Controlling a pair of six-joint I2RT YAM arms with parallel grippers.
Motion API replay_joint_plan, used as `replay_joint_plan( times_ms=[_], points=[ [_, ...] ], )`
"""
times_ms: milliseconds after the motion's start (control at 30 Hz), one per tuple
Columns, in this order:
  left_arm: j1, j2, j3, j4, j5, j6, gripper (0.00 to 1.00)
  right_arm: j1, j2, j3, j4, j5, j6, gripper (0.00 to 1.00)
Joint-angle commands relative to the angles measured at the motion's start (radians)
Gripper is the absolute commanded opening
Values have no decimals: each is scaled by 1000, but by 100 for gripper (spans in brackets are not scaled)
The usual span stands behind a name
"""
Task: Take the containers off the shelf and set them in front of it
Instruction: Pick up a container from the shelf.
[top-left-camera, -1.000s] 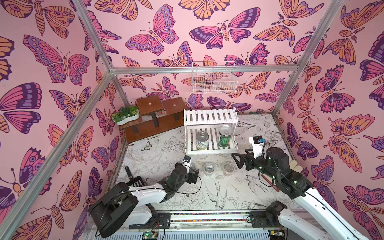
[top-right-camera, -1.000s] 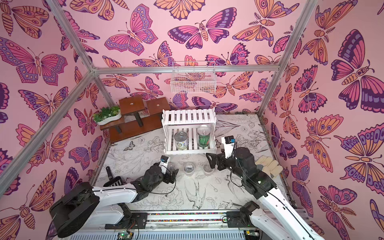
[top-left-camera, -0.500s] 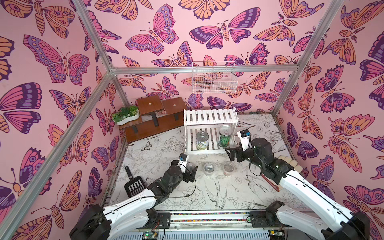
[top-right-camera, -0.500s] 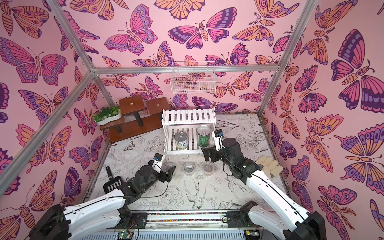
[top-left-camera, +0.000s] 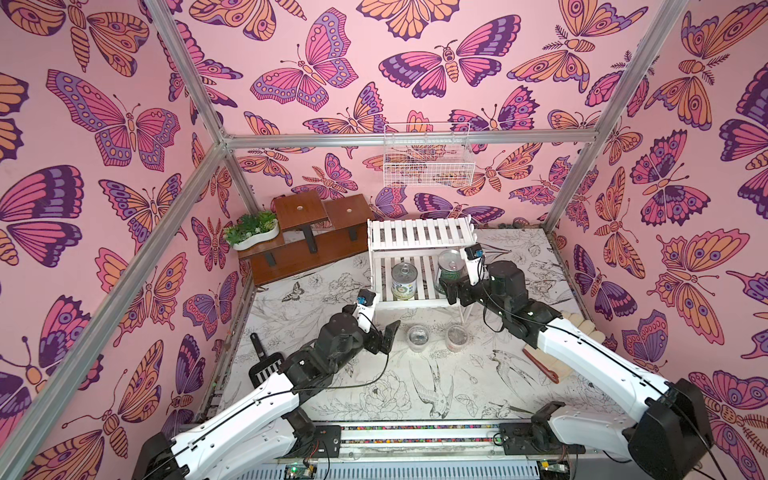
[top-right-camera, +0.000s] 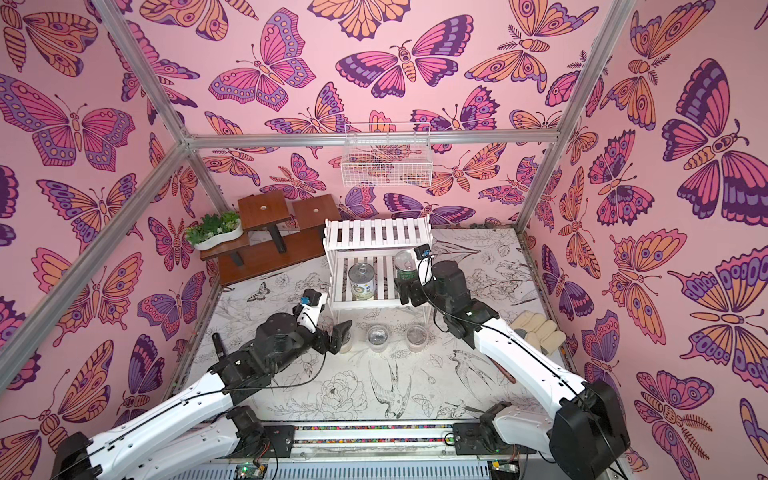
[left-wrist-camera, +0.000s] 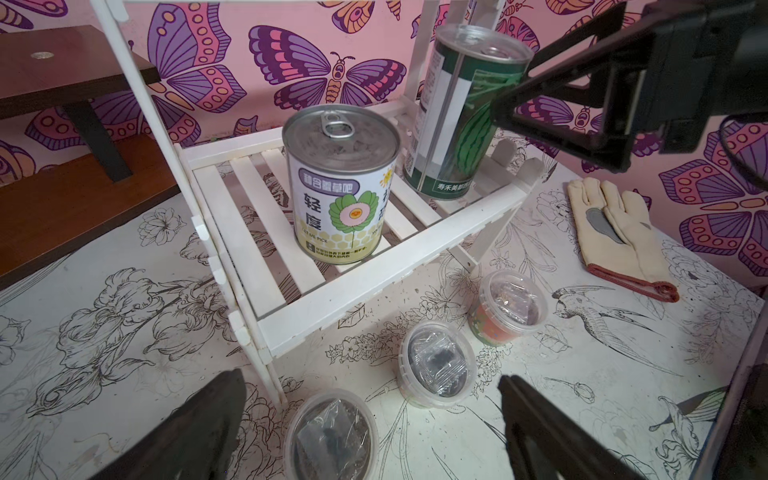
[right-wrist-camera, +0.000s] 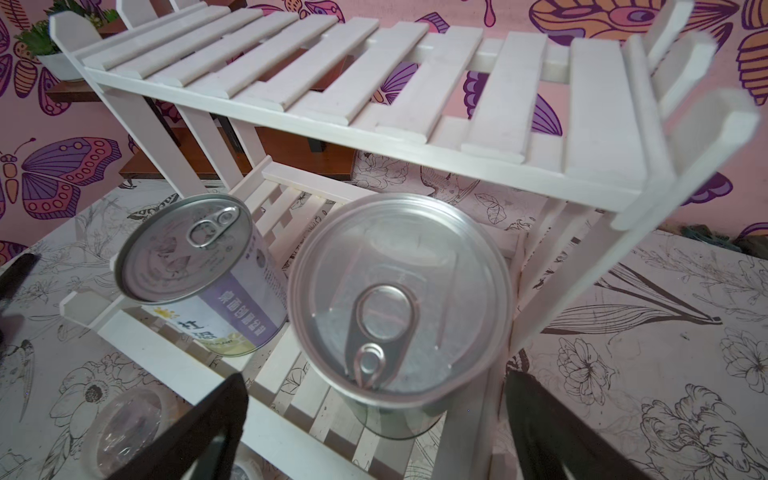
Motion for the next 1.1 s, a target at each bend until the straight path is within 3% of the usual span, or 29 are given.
replay_joint_plan(
  times_ms=[0,467,733,1067],
  points=[
    [9,-7,29,-73,1,19,100,-6,32,51,60,30,-28,99],
    [44,-10,38,-82,9,-1,100,-5,163,107,100,80,-51,100],
    [56,-12,28,-81,13,-11,100,-5,160,99,94,65,-51,73],
    [64,-20,20,-79,14,-20,100,14,62,89,24,36,-52,64]
  ],
)
